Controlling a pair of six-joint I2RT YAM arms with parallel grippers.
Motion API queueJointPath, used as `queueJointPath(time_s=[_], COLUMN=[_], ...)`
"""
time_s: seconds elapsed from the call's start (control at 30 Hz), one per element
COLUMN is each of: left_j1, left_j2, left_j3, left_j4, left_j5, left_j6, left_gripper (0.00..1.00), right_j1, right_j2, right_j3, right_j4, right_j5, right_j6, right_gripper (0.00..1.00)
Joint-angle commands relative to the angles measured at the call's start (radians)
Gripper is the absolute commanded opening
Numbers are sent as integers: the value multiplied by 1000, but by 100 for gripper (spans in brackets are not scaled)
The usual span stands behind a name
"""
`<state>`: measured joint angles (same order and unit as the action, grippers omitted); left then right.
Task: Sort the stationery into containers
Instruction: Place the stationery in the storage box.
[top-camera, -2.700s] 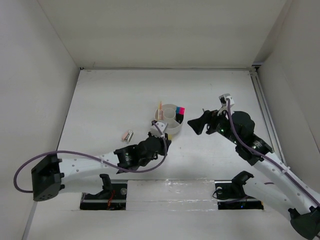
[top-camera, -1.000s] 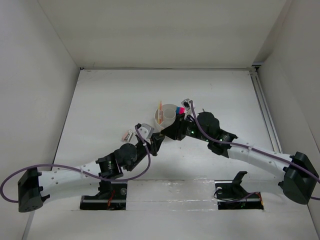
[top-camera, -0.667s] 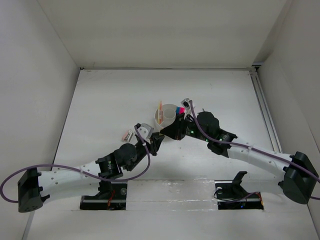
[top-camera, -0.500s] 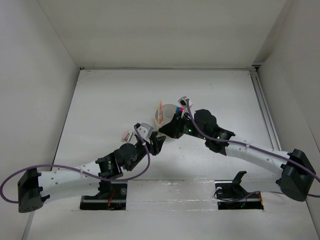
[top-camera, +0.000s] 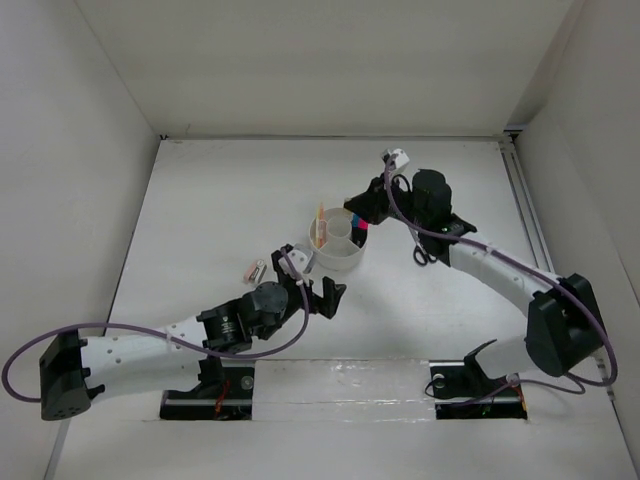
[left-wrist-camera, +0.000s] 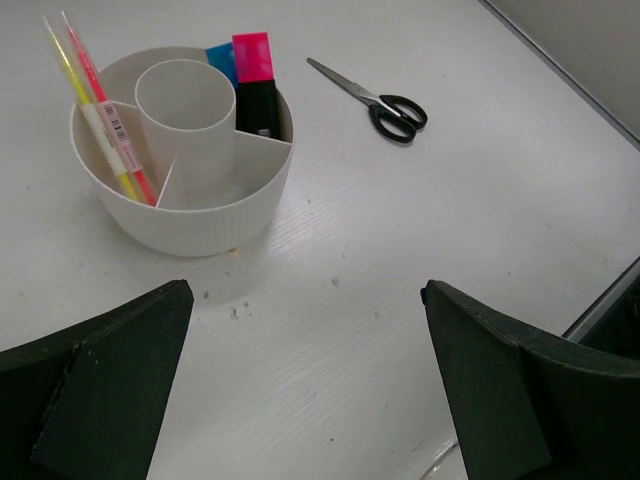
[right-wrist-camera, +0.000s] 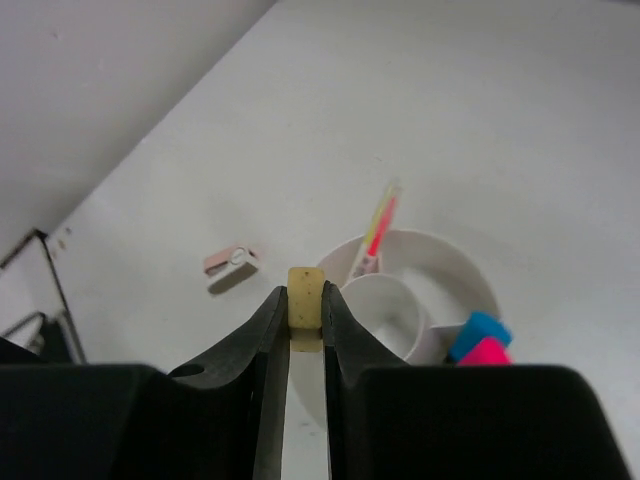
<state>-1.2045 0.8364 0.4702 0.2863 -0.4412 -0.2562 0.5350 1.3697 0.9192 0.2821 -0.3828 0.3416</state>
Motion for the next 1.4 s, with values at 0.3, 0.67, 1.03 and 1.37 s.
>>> queueJointPath(time_s=[0.3, 0.67, 1.03, 1.37], left_j1=[-4, -4, -4, -4], left_j2=[-69, -134, -123, -123], left_j3=[260, 292, 283, 283], left_j4=[-617, -796, -773, -753], left_j5=[-379, -467, -458, -458], left_j6=[-487, -644, -614, -604], left_gripper=[100, 100, 100, 100], right_j1=[-182, -171, -162, -133], right_j2=[311, 502, 559, 549], right_j3=[348, 458, 509, 509], right_j4=[-38, -90, -228, -308], right_j5=[-427, -492, -489, -463], right_j6=[-378, -434, -519, -566], right_gripper=[0, 0, 0, 0])
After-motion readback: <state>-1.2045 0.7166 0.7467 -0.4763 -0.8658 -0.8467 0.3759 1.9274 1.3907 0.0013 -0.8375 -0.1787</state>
